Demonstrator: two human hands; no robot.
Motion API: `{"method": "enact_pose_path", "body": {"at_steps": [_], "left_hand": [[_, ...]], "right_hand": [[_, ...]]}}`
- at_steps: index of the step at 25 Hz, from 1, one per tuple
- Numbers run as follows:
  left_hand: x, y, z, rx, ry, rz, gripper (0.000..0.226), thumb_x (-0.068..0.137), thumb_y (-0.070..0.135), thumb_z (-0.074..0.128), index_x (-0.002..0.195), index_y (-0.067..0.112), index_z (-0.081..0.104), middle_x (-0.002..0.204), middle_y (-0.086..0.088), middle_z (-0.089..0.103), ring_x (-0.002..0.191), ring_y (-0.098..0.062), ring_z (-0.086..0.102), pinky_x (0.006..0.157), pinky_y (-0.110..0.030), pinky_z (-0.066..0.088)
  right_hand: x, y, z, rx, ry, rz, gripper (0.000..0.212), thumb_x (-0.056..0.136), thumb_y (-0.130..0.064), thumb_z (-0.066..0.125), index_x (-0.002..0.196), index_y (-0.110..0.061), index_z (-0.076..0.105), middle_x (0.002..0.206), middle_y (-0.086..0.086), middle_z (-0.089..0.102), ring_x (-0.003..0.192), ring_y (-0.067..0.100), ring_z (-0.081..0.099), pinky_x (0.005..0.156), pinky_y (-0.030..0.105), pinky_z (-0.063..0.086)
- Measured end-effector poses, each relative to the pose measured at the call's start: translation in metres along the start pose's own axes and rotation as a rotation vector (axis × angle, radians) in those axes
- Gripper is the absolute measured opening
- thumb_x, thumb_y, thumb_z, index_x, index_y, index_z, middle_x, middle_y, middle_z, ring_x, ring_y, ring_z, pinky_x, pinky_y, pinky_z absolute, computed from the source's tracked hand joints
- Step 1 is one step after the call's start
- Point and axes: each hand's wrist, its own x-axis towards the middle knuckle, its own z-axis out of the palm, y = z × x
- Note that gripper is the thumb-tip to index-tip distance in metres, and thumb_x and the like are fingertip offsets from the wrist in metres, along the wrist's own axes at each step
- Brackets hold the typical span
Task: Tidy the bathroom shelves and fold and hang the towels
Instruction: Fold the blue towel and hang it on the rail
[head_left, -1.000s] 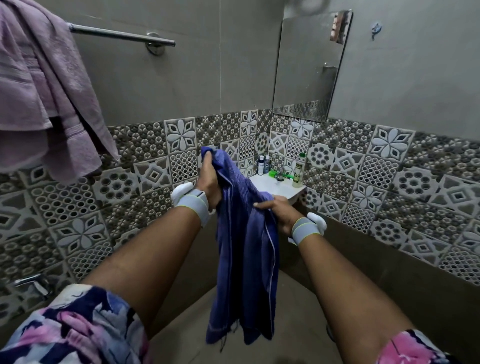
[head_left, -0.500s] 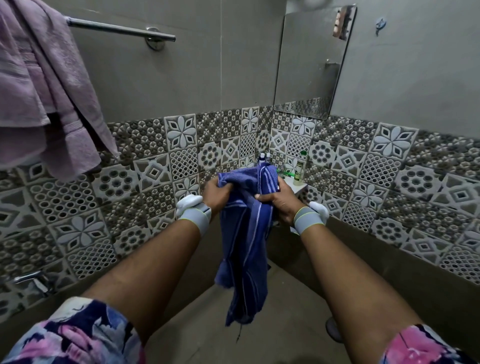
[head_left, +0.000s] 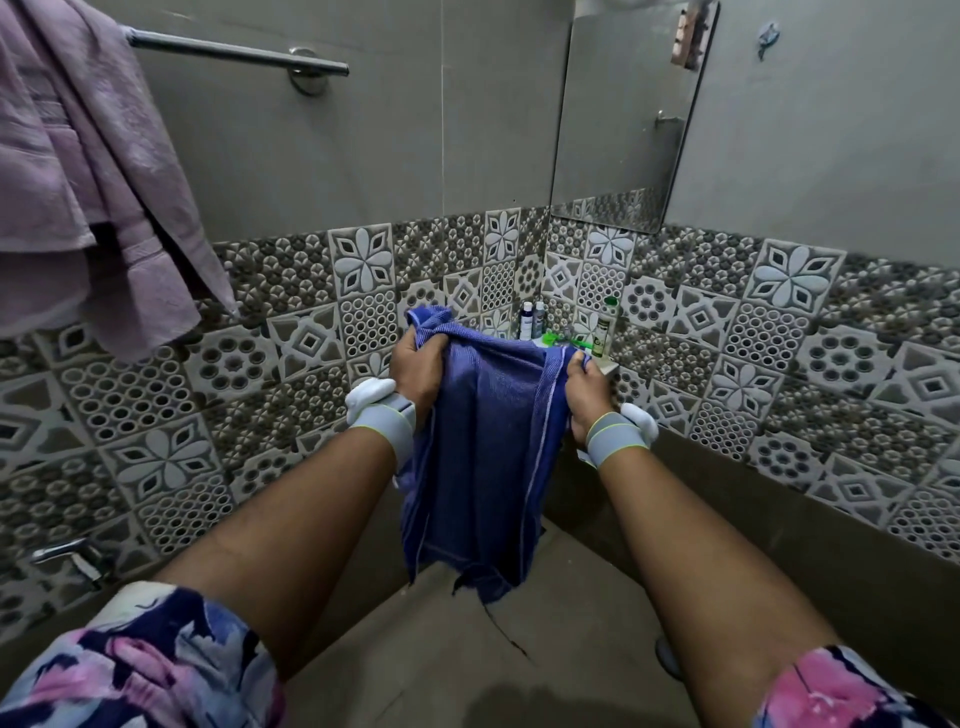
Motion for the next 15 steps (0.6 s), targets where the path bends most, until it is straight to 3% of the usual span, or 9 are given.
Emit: {"method": "enact_pose_path", "body": {"at_steps": [2, 4, 6, 7, 8, 10, 11, 13, 15], "left_hand": [[0.005, 0.002, 0.001, -0.064, 0.096, -0.016, 0.018, 0.086, 0.015, 0.062, 0.102, 0.017, 0.068, 0.096, -0.004, 0.067, 0.089, -0.018, 0.06, 0.088, -0.031, 0.049], [0.006, 0.006, 0.003, -0.189, 0.085, -0.047, 0.013, 0.086, 0.015, 0.066, 0.099, 0.013, 0.068, 0.095, -0.008, 0.067, 0.086, -0.02, 0.06, 0.086, -0.034, 0.052], [0.005, 0.011, 0.003, -0.308, 0.037, -0.048, 0.017, 0.085, 0.013, 0.07, 0.101, 0.012, 0.065, 0.1, -0.013, 0.067, 0.087, -0.023, 0.063, 0.09, -0.043, 0.053], [0.004, 0.014, 0.003, -0.331, 0.03, -0.04, 0.026, 0.083, 0.012, 0.071, 0.107, 0.011, 0.062, 0.104, -0.014, 0.067, 0.089, -0.025, 0.064, 0.091, -0.045, 0.054], [0.008, 0.015, 0.001, -0.321, 0.035, -0.026, 0.04, 0.08, 0.012, 0.075, 0.116, 0.011, 0.058, 0.108, -0.013, 0.067, 0.092, -0.025, 0.065, 0.091, -0.045, 0.055], [0.013, 0.02, -0.008, -0.248, 0.055, -0.018, 0.076, 0.062, 0.014, 0.086, 0.128, 0.014, 0.05, 0.116, -0.01, 0.066, 0.098, -0.025, 0.067, 0.088, -0.044, 0.056], [0.016, 0.021, -0.013, -0.204, 0.056, -0.029, 0.091, 0.051, 0.015, 0.09, 0.131, 0.016, 0.047, 0.118, -0.009, 0.065, 0.101, -0.026, 0.067, 0.087, -0.044, 0.056], [0.02, 0.021, -0.025, -0.077, 0.023, -0.025, 0.105, 0.046, 0.01, 0.091, 0.137, 0.016, 0.038, 0.126, -0.009, 0.06, 0.107, -0.026, 0.064, 0.088, -0.042, 0.056], [0.023, 0.018, -0.037, 0.232, 0.001, 0.017, 0.11, 0.056, 0.006, 0.088, 0.147, 0.015, 0.026, 0.139, -0.008, 0.049, 0.122, -0.026, 0.054, 0.099, -0.037, 0.048]], "right_hand": [[-0.006, 0.0, -0.003, -0.016, -0.038, 0.04, 0.065, 0.092, -0.058, 0.039, 0.145, -0.021, 0.032, 0.141, 0.009, 0.049, 0.122, 0.028, 0.052, 0.105, 0.049, 0.042], [-0.017, 0.0, -0.004, 0.106, -0.186, 0.034, 0.094, 0.079, -0.062, 0.061, 0.15, -0.026, 0.011, 0.146, 0.0, 0.042, 0.126, 0.024, 0.05, 0.107, 0.048, 0.041], [-0.024, 0.007, -0.004, -0.002, -0.287, -0.061, 0.113, 0.069, -0.036, 0.082, 0.15, -0.023, 0.004, 0.138, -0.004, 0.043, 0.122, 0.018, 0.05, 0.105, 0.041, 0.043], [-0.022, 0.013, -0.003, -0.144, -0.248, -0.091, 0.111, 0.067, -0.022, 0.083, 0.149, -0.018, 0.008, 0.131, -0.002, 0.045, 0.117, 0.017, 0.05, 0.102, 0.037, 0.044], [-0.019, 0.017, -0.002, -0.261, -0.149, -0.088, 0.096, 0.069, -0.014, 0.078, 0.146, -0.01, 0.02, 0.122, 0.001, 0.05, 0.111, 0.019, 0.053, 0.096, 0.034, 0.046], [-0.01, 0.017, -0.004, -0.291, 0.09, -0.023, 0.057, 0.074, -0.018, 0.067, 0.125, 0.0, 0.05, 0.106, 0.009, 0.059, 0.1, 0.022, 0.057, 0.081, 0.031, 0.044], [-0.008, 0.015, -0.007, -0.255, 0.16, 0.044, 0.049, 0.075, -0.022, 0.064, 0.118, 0.001, 0.057, 0.104, 0.012, 0.061, 0.099, 0.023, 0.059, 0.078, 0.031, 0.043], [-0.001, 0.015, -0.015, -0.136, 0.188, 0.187, 0.048, 0.084, -0.029, 0.059, 0.119, 0.003, 0.057, 0.112, 0.014, 0.062, 0.105, 0.029, 0.061, 0.081, 0.033, 0.046], [0.002, 0.012, -0.019, 0.073, 0.07, 0.275, 0.054, 0.086, -0.04, 0.057, 0.124, -0.001, 0.057, 0.12, 0.01, 0.063, 0.104, 0.03, 0.062, 0.085, 0.037, 0.051]]}}
